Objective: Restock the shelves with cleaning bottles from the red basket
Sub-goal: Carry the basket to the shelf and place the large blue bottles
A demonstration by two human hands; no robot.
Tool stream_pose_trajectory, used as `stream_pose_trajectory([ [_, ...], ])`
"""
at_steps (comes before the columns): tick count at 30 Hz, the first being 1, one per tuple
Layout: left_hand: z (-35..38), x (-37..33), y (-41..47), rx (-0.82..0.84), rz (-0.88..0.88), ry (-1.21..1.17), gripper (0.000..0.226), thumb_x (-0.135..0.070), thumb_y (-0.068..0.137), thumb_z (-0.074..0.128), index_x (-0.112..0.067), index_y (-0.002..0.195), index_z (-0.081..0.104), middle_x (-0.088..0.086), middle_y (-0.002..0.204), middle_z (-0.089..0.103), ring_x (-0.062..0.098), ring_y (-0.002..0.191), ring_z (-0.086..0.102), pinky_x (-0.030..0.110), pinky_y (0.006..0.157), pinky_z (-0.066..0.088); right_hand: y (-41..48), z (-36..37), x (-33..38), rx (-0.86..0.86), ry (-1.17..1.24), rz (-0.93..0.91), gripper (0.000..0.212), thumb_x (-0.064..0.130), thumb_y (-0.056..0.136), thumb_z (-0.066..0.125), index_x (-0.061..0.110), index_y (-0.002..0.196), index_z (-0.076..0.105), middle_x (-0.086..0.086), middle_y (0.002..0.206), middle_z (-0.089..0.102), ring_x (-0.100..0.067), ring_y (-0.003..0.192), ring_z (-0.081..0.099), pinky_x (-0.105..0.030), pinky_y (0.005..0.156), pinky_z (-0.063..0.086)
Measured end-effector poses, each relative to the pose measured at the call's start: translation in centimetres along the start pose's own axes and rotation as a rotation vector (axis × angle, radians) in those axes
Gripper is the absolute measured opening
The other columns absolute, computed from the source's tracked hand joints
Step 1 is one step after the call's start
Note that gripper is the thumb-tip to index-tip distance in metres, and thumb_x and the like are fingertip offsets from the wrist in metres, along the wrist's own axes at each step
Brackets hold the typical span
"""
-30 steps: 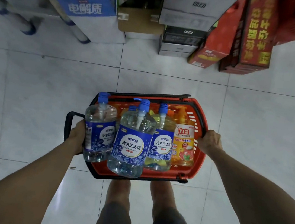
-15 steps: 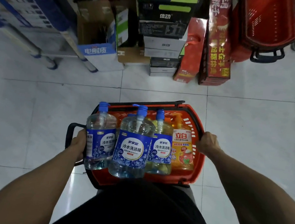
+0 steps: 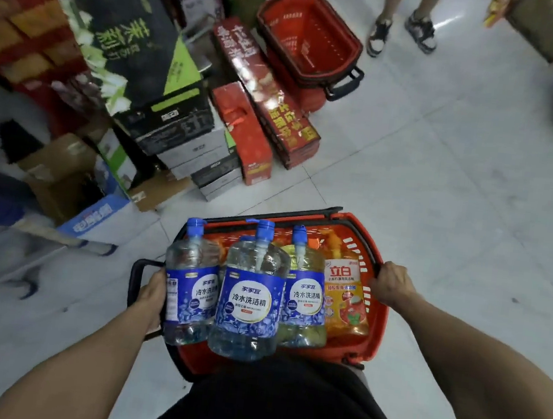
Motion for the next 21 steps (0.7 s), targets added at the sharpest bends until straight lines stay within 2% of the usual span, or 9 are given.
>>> stream_pose_trajectory([
  [5,4.6,-7.9,-1.6,0.082,0.103,0.245,0.069,-0.059,0.085,0.055,0.000,0.111,0.077,0.025,0.104,0.079,0.044,0.093,0.078,0.063,0.092,0.060,-6.2,2.3,-6.6,-0.041,0.216,0.171,0.013,0.020,0.096,0.055,0.007,0.092,0.056,-0.012,0.090,0.059,-0.031,0.076,0.058,-0.036,0.067,0.050],
  [7,7.7,-10.4,-3.5,0.104,0.146,0.346,0.059,-0.055,0.095,0.053,-0.001,0.102,0.078,0.025,0.100,0.079,0.037,0.078,0.078,0.053,0.077,0.066,-8.3,3.9,-9.4,-0.061,0.300,0.247,0.014,0.022,0.096,0.058,0.008,0.091,0.057,-0.010,0.086,0.058,-0.029,0.073,0.057,-0.037,0.067,0.050],
  [9,10.9,-11.9,-5.1,0.157,0.183,0.444,0.059,-0.053,0.102,0.049,-0.002,0.098,0.078,0.023,0.095,0.080,0.032,0.065,0.077,0.040,0.059,0.064,-10.4,6.3,-12.5,-0.064,0.394,0.331,0.018,0.026,0.099,0.060,0.008,0.094,0.058,-0.009,0.085,0.058,-0.028,0.072,0.058,-0.038,0.067,0.052],
  [11,14.3,-12.6,-6.9,0.197,0.198,0.557,0.061,-0.053,0.105,0.045,0.000,0.101,0.077,0.022,0.091,0.080,0.031,0.060,0.076,0.036,0.052,0.062,-12.5,8.7,-15.4,-0.075,0.473,0.410,0.024,0.029,0.100,0.060,0.005,0.100,0.062,-0.010,0.089,0.060,-0.031,0.075,0.060,-0.038,0.070,0.054],
  [14,19.8,-12.1,-9.3,0.273,0.218,0.713,0.059,-0.048,0.109,0.041,-0.001,0.093,0.074,0.019,0.075,0.078,0.029,0.051,0.074,0.033,0.043,0.059,-15.6,13.0,-19.9,-0.047,0.572,0.520,0.029,0.025,0.100,0.059,-0.001,0.109,0.068,-0.011,0.091,0.061,-0.031,0.077,0.060,-0.038,0.071,0.055],
  [17,25.0,-10.4,-10.9,0.302,0.250,0.813,0.059,-0.053,0.102,0.051,-0.001,0.093,0.077,0.025,0.092,0.079,0.032,0.060,0.076,0.039,0.052,0.063,-19.2,16.4,-23.7,-0.027,0.664,0.610,0.019,0.020,0.100,0.059,0.002,0.105,0.062,-0.011,0.094,0.059,-0.030,0.080,0.056,-0.034,0.072,0.050],
  [19,28.7,-9.1,-10.9,0.315,0.291,0.898,0.061,-0.058,0.091,0.059,-0.001,0.100,0.079,0.026,0.101,0.079,0.036,0.073,0.078,0.050,0.072,0.066,-21.4,18.6,-26.5,-0.022,0.762,0.674,0.020,0.020,0.100,0.059,0.004,0.111,0.064,-0.015,0.100,0.064,-0.030,0.080,0.056,-0.034,0.073,0.049],
  [21,32.2,-7.7,-10.0,0.318,0.323,0.962,0.053,-0.053,0.090,0.061,-0.003,0.095,0.078,0.027,0.109,0.077,0.038,0.077,0.076,0.057,0.087,0.063,-23.5,20.7,-29.3,-0.010,0.833,0.728,0.027,0.020,0.099,0.060,0.002,0.118,0.065,-0.018,0.111,0.070,-0.030,0.080,0.056,-0.034,0.073,0.049],
])
Point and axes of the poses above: each hand's wrist, its own y-axis towards the middle knuckle, its own z-axis out of the palm, x = y × z, the point moved 7 cm from there along y, towards the middle knuckle
